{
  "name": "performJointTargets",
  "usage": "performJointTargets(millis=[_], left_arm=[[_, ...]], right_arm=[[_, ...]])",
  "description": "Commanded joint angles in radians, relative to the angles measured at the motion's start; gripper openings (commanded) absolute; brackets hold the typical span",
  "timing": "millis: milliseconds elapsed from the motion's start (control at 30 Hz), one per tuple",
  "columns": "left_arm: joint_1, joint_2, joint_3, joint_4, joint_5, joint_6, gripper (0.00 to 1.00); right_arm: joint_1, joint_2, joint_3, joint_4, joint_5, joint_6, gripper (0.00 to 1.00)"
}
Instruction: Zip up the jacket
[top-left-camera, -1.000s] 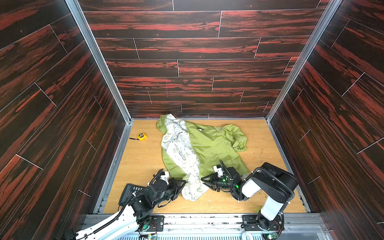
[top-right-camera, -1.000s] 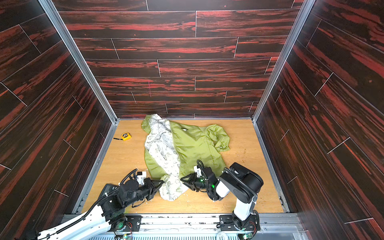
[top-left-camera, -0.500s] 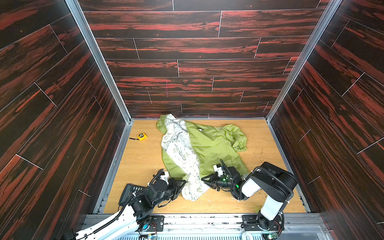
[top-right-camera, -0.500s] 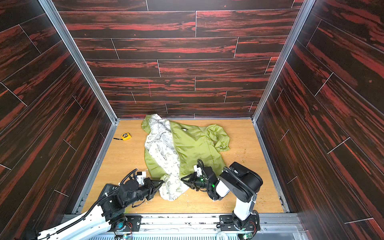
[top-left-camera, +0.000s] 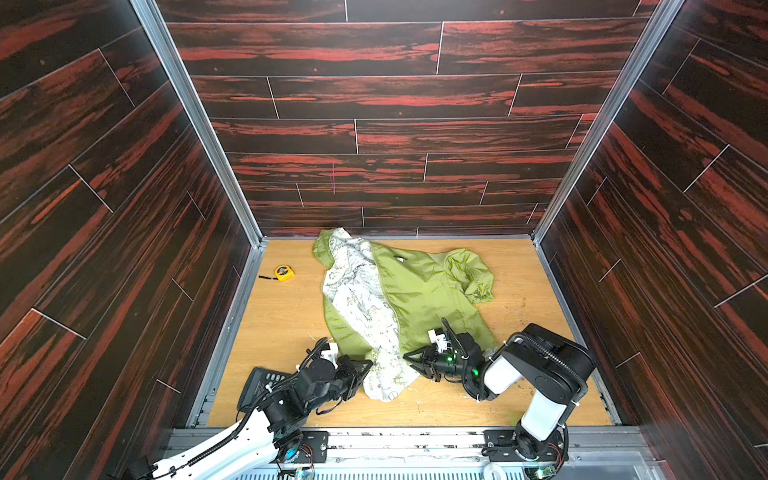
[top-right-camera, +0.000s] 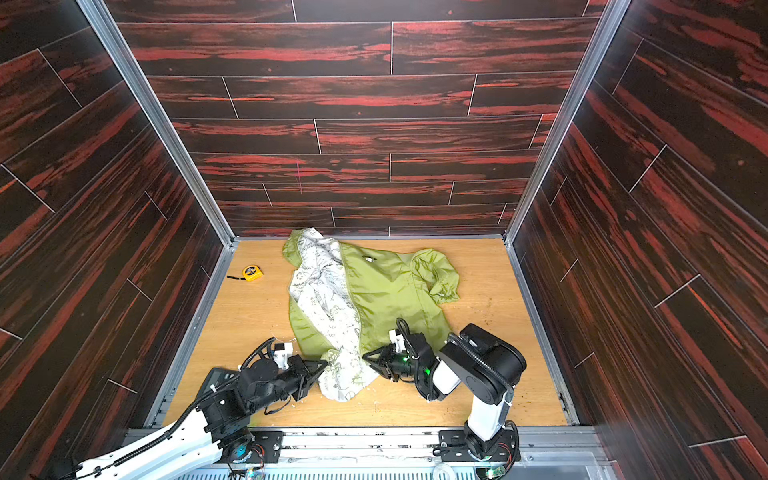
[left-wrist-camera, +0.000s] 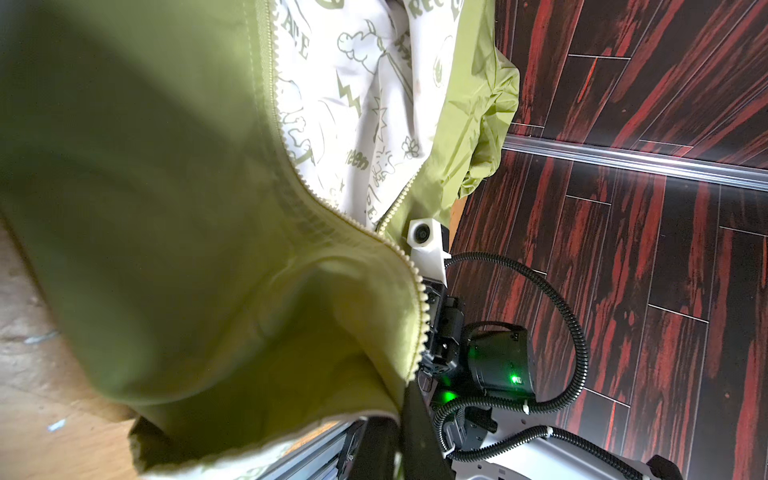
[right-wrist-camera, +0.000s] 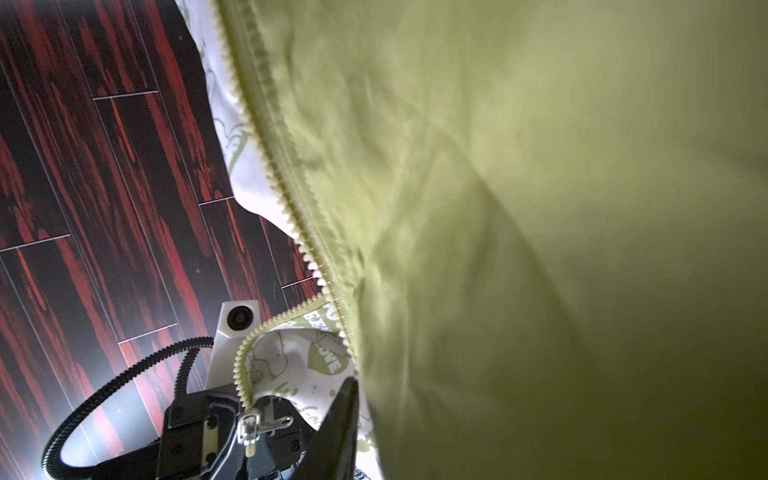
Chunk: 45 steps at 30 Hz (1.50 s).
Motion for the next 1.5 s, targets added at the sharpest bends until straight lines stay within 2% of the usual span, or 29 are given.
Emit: performJointTargets(millis=[0, 233, 767, 833, 933, 1033, 1133, 1233, 1267, 1367, 1467], left_arm=[[-0.002, 0.008, 0.007, 0.025, -0.010, -0.006, 0.00], [-0.002, 0.023, 0.015, 0.028, -0.004, -0.004, 0.00], [-0.002, 0.028, 0.013, 0.032, -0.007, -0.004, 0.00], [-0.002, 0.030, 0.012, 0.035, -0.009, -0.004, 0.00], [-0.002, 0.032, 0.011, 0.040, -0.013, -0.003, 0.00], [-0.001, 0.029, 0.011, 0.038, -0.027, 0.003, 0.00], [0.001, 0.018, 0.025, 0.002, -0.052, 0.021, 0.00], [0.010, 0.007, 0.058, -0.066, -0.077, 0.051, 0.00], [0.012, 0.005, 0.075, -0.104, -0.089, 0.067, 0.00], [0.024, 0.011, 0.146, -0.231, -0.115, 0.131, 0.00], [0.051, 0.035, 0.221, -0.332, -0.118, 0.202, 0.00]], right_arm=[[-0.004, -0.001, -0.022, 0.061, 0.014, 0.023, 0.31], [-0.003, 0.018, -0.024, 0.111, 0.002, 0.032, 0.24], [-0.007, 0.006, 0.000, 0.069, -0.019, 0.013, 0.13], [-0.008, 0.006, 0.004, 0.068, -0.025, 0.008, 0.10], [-0.012, 0.002, 0.017, 0.053, -0.043, -0.002, 0.00], [-0.018, -0.030, 0.033, -0.014, -0.062, -0.030, 0.00], [-0.034, -0.108, 0.060, -0.180, -0.075, -0.098, 0.00], [-0.048, -0.234, 0.134, -0.520, -0.047, -0.233, 0.00], [-0.050, -0.278, 0.176, -0.683, -0.024, -0.305, 0.00], [-0.049, -0.354, 0.325, -1.078, 0.107, -0.490, 0.00], [-0.050, -0.372, 0.459, -1.361, 0.245, -0.627, 0.00]])
